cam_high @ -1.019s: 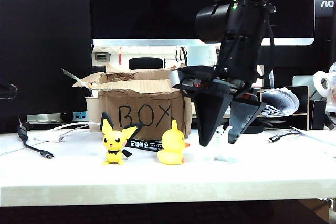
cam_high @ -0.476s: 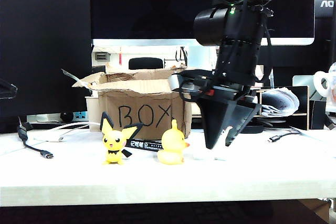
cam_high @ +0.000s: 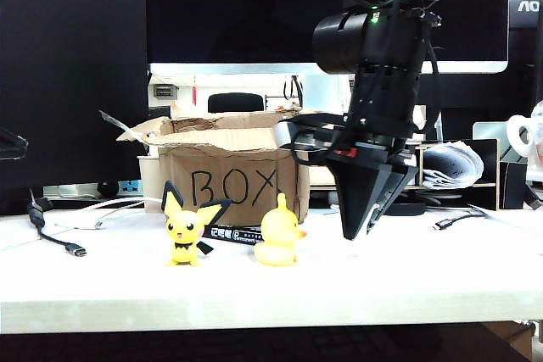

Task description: Put the doll that is least similar in color compared to the others into the paper box.

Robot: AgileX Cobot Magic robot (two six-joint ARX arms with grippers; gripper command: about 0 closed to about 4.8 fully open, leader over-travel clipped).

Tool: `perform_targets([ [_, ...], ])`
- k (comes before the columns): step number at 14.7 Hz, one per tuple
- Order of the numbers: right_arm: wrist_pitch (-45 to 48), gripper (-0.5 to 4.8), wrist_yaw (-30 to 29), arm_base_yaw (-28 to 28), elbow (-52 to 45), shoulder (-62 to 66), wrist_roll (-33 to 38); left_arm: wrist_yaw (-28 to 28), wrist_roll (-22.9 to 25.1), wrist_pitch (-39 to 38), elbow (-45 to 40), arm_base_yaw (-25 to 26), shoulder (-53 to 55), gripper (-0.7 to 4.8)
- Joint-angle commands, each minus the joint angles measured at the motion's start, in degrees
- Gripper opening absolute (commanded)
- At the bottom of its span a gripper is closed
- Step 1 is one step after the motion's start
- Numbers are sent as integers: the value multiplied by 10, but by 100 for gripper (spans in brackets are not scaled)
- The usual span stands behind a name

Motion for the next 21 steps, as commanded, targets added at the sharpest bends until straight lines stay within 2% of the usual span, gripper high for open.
perform_targets([
  [1,0,88,0,1,2,-2,0,0,0,8,0,0,0,-5],
  [8,-19,80,-4,0,2,-16,0,0,1,7,0,0,0,-5],
  [13,-29,79,-4,-2,2,-82,1,0,0,7,0,0,0,-5],
  [14,-35,63,-6,-2,2,-102,1,0,0,8,0,0,0,-5],
  [16,-22,62,-39,-2,3,-143,16,0,0,7,0,0,0,-5],
  [21,79,62,-112,-1,42,-166,44,0,0,8,0,0,0,-5],
])
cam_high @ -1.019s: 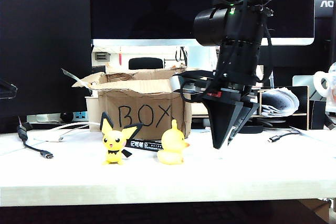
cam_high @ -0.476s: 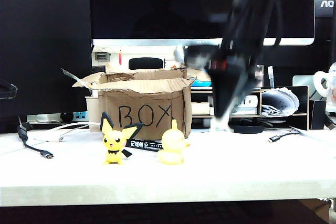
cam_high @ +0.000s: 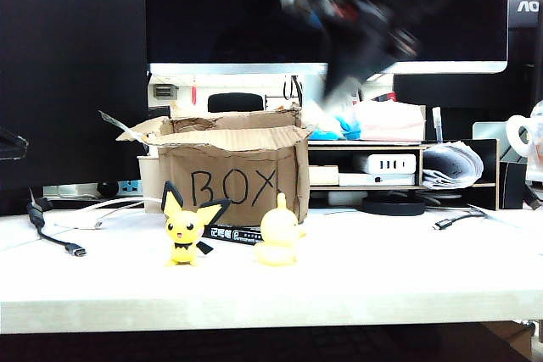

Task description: Put the doll that is least similar in color compared to the others into the paper box.

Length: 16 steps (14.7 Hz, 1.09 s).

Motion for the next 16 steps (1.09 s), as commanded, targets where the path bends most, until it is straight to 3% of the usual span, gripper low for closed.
perform_targets([
  [1,124,62,-50,2,31,-3,35,0,0,8,0,1,0,-5],
  [4,258,62,-49,0,72,30,65,0,0,8,0,0,0,-5],
  [6,255,62,-45,0,160,108,70,0,0,8,0,1,0,-5],
  [9,129,62,-42,1,331,242,80,0,0,8,0,0,0,-5],
  [12,89,63,-41,1,388,296,77,0,0,8,0,0,0,-5],
  [14,77,163,-29,1,388,300,77,0,0,8,0,0,0,-5],
  [16,67,186,-27,0,388,300,77,0,0,8,0,0,0,-5],
])
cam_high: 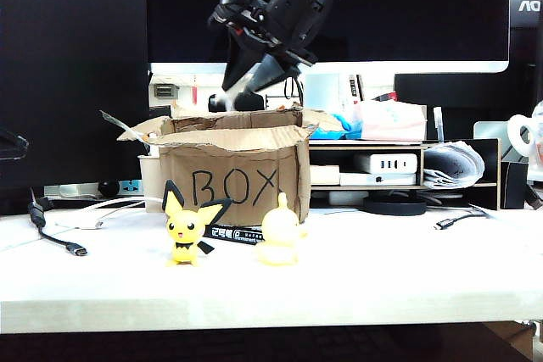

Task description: Put the doll that is least similar in color compared to the others into the paper box.

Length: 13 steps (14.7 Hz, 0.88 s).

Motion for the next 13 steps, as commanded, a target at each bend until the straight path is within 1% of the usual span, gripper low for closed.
perform_targets([
  [1,-9,255,3,1,5,-2,-2,0,0,8,0,0,0,-5],
  [2,-12,279,3,1,5,-2,-2,0,0,8,0,0,0,-5],
  [4,-16,268,2,2,8,-2,-1,0,0,8,0,0,0,-5],
  [5,-21,207,0,2,13,-2,-1,0,0,8,0,0,0,-5],
  [6,-34,35,0,2,27,-3,-1,0,0,8,0,1,0,-5],
  [7,-65,-6,1,2,53,-3,-1,0,0,8,0,0,0,-5],
  [9,-116,-6,9,2,82,-12,-2,0,0,8,0,1,0,-5],
  [11,-179,-6,61,3,81,-44,-25,0,0,8,0,1,0,-5],
  [13,-252,-6,90,12,80,-77,-54,0,0,8,1,1,0,-5],
])
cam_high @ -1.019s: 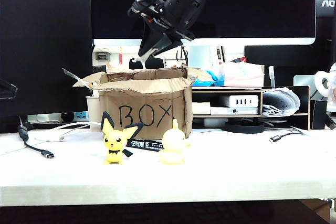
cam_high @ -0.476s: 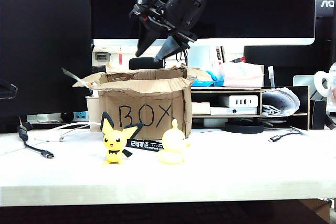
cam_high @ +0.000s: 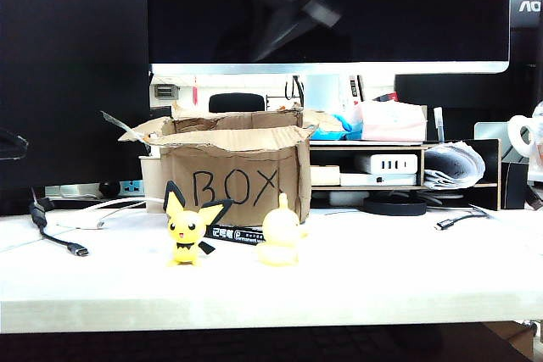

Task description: Put the doll that is least similar in color compared to the others into the paper box.

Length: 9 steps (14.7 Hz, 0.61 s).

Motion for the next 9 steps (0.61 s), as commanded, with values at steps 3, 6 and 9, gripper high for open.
perform_targets([
  [3,-107,-6,35,26,-38,-113,-16,5,0,7,1,21,0,-5],
  [6,-66,-6,49,30,-135,-223,2,5,0,3,1,100,-16,-5],
  [9,2,-6,63,31,-281,-352,30,5,0,3,1,184,-59,-5],
])
